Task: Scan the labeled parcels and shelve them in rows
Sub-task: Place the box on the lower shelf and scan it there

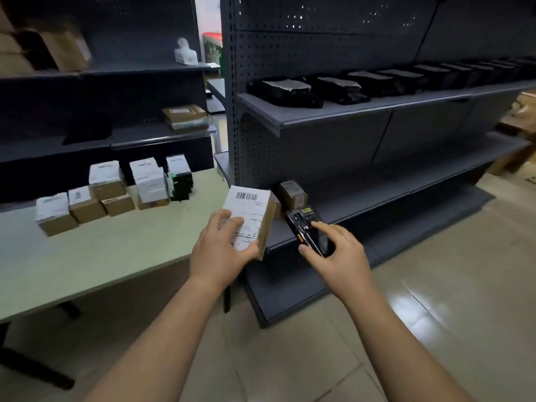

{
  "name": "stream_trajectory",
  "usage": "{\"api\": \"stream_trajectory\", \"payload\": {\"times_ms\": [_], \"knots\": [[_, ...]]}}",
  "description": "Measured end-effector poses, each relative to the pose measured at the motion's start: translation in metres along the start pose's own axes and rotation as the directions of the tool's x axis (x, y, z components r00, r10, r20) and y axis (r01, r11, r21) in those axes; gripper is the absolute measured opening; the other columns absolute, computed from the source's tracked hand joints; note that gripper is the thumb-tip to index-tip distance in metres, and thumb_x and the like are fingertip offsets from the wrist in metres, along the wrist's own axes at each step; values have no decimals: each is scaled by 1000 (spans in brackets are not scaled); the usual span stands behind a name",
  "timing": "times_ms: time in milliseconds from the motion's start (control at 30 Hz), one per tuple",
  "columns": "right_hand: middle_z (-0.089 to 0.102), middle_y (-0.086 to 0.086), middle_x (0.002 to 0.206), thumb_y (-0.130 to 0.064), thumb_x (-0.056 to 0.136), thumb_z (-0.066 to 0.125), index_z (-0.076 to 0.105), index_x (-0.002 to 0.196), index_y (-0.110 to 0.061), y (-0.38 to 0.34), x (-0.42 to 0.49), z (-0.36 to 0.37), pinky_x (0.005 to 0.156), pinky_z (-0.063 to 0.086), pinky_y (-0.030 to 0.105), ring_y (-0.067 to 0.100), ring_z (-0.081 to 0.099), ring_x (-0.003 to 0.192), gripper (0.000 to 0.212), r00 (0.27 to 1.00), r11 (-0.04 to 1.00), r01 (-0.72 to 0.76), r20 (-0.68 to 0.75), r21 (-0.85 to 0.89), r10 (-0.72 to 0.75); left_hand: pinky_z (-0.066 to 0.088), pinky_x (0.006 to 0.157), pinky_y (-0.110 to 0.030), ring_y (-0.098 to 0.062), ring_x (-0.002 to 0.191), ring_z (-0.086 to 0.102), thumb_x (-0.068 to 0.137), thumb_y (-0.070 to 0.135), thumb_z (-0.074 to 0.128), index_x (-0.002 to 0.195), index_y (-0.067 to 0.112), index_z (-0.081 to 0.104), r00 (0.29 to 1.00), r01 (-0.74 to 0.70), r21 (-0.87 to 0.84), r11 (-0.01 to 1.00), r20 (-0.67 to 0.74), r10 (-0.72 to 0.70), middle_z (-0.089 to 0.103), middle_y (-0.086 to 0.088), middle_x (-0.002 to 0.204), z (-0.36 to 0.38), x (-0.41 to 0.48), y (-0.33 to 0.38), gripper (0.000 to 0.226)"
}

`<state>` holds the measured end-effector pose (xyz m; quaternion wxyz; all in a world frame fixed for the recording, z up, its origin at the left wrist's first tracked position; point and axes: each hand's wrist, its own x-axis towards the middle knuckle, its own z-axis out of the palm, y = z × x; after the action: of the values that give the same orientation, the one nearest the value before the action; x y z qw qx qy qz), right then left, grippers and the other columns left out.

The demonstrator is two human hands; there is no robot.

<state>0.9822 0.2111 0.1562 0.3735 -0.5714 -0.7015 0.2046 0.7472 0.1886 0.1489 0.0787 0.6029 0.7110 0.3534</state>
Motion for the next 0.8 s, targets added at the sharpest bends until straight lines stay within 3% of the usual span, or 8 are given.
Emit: {"api": "stream_trajectory", "payload": {"times_ms": [100,367,600,800], "knots": [[60,-12,120,-43,77,77,65,123,-34,37,11,-32,99,45,31,10,55,114,49,999,999,-50,-13,18,51,48,90,-34,-20,117,54,71,54,69,124,27,62,1000,-3,-16,1000,23,3,41,10,139,37,0,40,60],[59,-11,119,-49,77,74,63,125,-36,131,93,-88,96,47,34,10,55,112,51,985,986,-166,-57,-32,164,45,94,-37,-20,121,51,76,45,72,127,22,60,997,-31,-65,997,67,35,41,7,141,160,78,132,57],[59,-11,118,-53,76,71,61,126,-39,215,180,-130,93,50,36,11,57,109,53,976,972,-213,-54,-97,209,48,92,-39,-22,119,53,79,45,70,128,21,59,995,43,-91,995,93,-35,40,6,142,261,149,191,56],[58,-11,118,-49,79,74,61,127,-36,295,269,-129,92,49,31,9,55,109,52,982,982,-181,46,-60,184,48,90,-37,-21,116,54,79,47,69,128,22,59,987,162,-34,986,22,-162,40,8,141,336,213,211,55]]}}
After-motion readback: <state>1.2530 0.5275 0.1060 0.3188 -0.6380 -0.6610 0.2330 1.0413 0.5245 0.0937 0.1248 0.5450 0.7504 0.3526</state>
